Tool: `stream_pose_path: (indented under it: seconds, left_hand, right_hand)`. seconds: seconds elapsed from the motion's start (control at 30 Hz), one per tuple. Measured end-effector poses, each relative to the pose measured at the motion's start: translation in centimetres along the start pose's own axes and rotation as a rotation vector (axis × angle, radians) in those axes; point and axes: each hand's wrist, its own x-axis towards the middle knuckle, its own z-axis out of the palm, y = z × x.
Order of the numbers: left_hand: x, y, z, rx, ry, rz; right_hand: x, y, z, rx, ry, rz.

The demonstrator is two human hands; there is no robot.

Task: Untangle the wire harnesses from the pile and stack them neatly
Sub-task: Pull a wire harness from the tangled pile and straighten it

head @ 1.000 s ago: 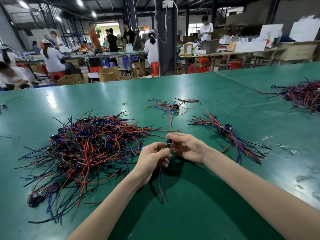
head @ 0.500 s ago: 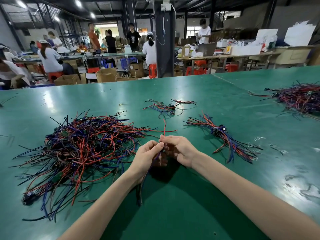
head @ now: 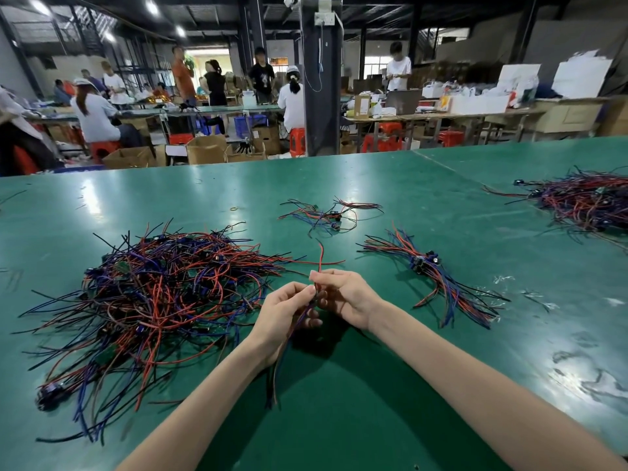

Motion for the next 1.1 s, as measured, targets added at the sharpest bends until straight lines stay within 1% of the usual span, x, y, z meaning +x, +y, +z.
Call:
stream_pose_path:
  seconds: [0.27,0.53,0.8,0.93,1.0,1.1]
  left_hand:
    - [0.6,0.2,0.8,-0.03,0.096,-0.045]
    - [0.9,0.2,1.1,-0.147,0.118,-0.019]
    - [1.4,0.2,1.2,-0.105,0.179,-0.021]
    - [1.5,0.0,0.3,-0.105,0.175,-0.022]
    - [1.8,-0.2,0.2,-0.102,0.171,-0.007]
    - [2.0,-0.6,0.2,-0.07,0.201,0.034]
  right_hand:
    - [0.5,0.0,-0.5,-0.014,0.017,-0.085]
    - [0.5,-0.1,-0.5,-0.008,0.043,-0.071]
    - [0.5,0.0,-0.2,0.006,0.005,-0.041]
    - [0.7,0.5,0.3,0.077,-0.044,-0.008]
    - [1.1,0.5,0.2,0.097,-0.04,-0.021]
    - [1.7,0.7,0.0,0.107,0.01,-0.072]
